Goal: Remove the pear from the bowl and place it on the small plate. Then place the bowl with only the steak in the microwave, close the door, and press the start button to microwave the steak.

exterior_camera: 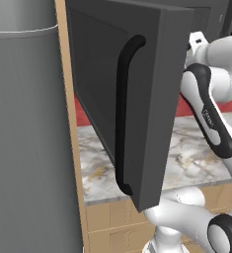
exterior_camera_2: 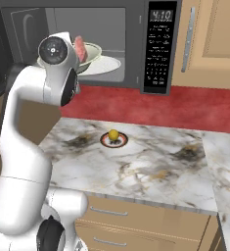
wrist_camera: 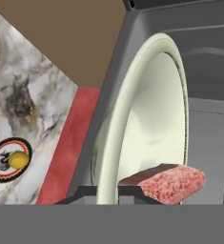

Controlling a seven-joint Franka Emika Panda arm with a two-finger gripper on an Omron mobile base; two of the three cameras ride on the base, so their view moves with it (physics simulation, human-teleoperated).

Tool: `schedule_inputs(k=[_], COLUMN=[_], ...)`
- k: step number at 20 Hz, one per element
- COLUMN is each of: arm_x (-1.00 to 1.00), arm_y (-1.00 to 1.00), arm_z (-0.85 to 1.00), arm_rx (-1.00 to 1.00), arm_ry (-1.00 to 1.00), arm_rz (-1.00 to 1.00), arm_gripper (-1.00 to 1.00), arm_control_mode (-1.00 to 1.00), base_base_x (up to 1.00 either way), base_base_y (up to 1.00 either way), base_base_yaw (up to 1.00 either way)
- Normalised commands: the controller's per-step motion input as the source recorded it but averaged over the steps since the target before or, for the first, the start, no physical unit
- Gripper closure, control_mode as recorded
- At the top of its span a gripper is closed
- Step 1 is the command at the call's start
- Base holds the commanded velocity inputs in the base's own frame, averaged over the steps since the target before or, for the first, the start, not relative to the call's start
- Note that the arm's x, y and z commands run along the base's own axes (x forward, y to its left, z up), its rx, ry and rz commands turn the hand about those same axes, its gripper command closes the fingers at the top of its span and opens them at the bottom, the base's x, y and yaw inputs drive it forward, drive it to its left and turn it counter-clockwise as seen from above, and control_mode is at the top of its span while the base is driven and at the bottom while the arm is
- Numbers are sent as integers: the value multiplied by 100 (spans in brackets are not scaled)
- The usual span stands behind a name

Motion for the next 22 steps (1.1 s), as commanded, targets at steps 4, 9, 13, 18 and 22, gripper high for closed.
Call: schedule_inputs(k=[4,9,13,18,22], arm_x=[83,41,75,69,12], arm_y=[20,0,0,0,1], arm_z=[-27,-22,-36,-21,-2], arm_rx=[5,4,6,8,5], arm_ry=[0,7,7,10,4], arm_rz=[0,5,8,2,1], arm_gripper=[100,100,100,100,100], arm_control_mode=[-100,-100,-100,-100,-100], base_base_x=[0,0,0,0,0], base_base_y=[0,0,0,0,0], base_base_yaw=[0,0,0,0,0])
